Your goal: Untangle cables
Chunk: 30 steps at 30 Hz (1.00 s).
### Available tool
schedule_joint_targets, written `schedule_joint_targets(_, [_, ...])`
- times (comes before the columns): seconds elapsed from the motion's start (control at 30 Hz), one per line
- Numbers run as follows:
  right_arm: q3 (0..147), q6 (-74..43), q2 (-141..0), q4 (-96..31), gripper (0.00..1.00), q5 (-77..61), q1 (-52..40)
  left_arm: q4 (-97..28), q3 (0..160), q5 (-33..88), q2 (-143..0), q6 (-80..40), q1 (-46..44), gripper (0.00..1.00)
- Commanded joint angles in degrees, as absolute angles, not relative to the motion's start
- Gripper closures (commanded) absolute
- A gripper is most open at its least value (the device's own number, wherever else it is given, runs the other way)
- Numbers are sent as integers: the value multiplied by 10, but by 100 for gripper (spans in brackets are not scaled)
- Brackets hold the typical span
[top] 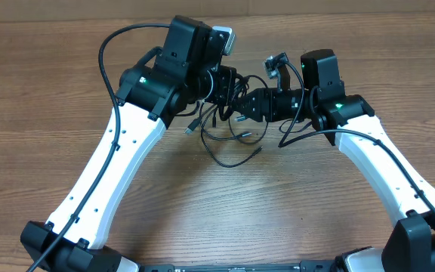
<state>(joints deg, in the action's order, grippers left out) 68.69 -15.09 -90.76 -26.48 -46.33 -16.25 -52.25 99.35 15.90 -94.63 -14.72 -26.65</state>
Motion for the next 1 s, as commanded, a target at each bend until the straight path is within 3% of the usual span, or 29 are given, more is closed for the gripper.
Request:
schedule_joint_targets(0.0, [697,-150,-905,-258,54,-459,-163,-515,995,181,-941,-189,-271,96])
schedule_joint_targets(0.37, [697,-150,-905,-258,58,-435,-164,-515,995,181,-944,-277,-271,96])
schedule_joint_targets(0.57, [697,-150,-905,-258,67,-435,-164,-511,995,183,-944,-288,-277,96])
schedule_joint_targets(0.83, [697,-150,-905,-258,67,-435,-166,-496,995,176,-944,-288,-293,96])
schedule_joint_targets(0.97, [697,-150,-905,-258,85,-435,-166,-495,995,176,-944,-288,-293,96])
